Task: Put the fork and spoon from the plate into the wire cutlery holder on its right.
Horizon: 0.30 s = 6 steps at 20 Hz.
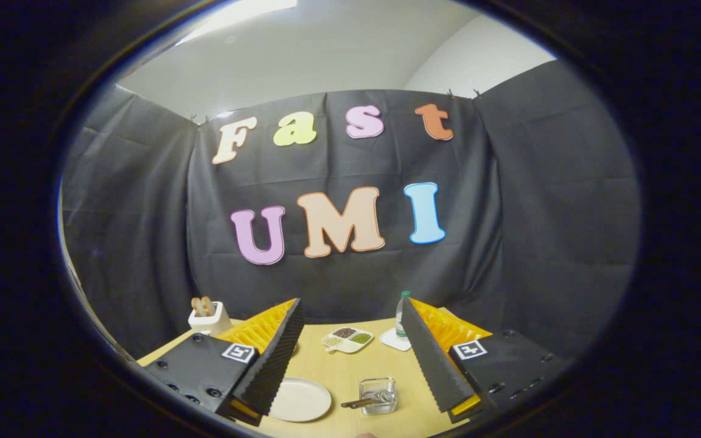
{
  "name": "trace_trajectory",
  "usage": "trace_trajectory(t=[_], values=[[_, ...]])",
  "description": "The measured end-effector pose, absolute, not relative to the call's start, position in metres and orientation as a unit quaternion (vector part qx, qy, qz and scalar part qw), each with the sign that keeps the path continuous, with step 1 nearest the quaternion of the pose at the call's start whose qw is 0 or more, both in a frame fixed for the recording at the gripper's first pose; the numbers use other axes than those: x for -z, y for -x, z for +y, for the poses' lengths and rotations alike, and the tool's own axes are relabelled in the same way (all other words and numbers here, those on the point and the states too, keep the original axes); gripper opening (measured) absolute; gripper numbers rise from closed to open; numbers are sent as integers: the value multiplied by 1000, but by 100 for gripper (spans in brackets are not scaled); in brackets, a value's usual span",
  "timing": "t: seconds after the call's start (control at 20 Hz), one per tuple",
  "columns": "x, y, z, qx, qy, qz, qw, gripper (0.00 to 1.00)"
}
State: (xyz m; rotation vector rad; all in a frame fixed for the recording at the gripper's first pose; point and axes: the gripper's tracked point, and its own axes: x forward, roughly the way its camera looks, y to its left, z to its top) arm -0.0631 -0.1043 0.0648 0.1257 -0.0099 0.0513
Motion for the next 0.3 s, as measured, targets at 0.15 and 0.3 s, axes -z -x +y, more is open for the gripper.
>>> trace_trajectory(t=[0.15, 0.3], values=[[-68, 62, -101, -27, -60, -8, 998, 100], [-76, 59, -93, -29, -57, -15, 998, 100]])
